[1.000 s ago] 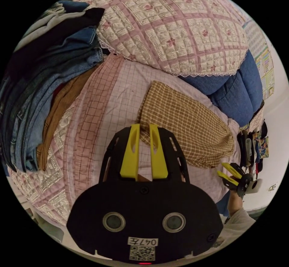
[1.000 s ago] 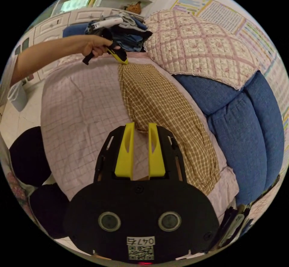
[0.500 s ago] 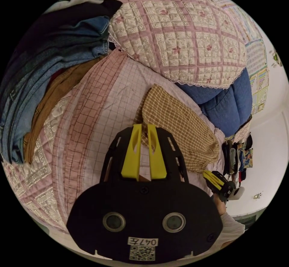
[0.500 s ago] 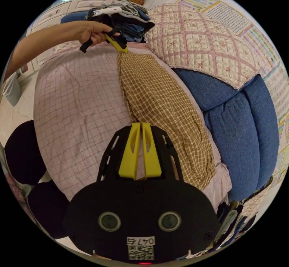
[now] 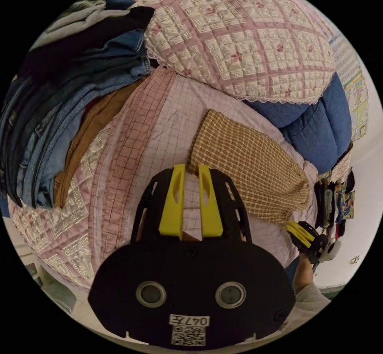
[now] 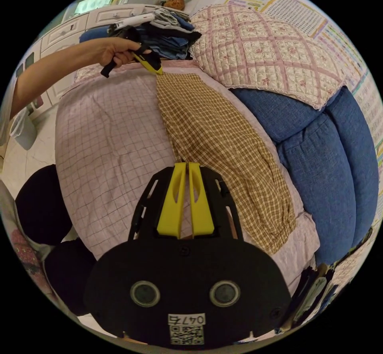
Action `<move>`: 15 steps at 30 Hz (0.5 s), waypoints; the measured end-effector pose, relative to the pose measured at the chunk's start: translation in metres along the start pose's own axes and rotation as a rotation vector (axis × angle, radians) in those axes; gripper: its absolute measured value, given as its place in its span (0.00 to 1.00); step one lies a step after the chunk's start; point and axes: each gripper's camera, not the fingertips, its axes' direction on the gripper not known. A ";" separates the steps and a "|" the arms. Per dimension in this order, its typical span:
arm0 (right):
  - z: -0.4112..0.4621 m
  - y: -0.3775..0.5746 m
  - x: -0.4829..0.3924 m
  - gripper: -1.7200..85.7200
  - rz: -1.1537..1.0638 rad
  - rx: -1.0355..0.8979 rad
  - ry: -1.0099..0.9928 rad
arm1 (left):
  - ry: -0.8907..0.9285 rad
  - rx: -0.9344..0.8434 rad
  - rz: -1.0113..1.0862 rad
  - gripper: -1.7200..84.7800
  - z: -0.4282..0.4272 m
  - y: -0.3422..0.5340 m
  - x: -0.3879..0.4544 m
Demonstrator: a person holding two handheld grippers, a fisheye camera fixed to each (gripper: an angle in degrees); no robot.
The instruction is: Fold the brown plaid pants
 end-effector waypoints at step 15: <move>-0.025 -0.005 0.007 0.02 0.024 -0.001 -0.034 | 0.188 -0.038 -0.086 0.11 -0.077 0.119 -0.057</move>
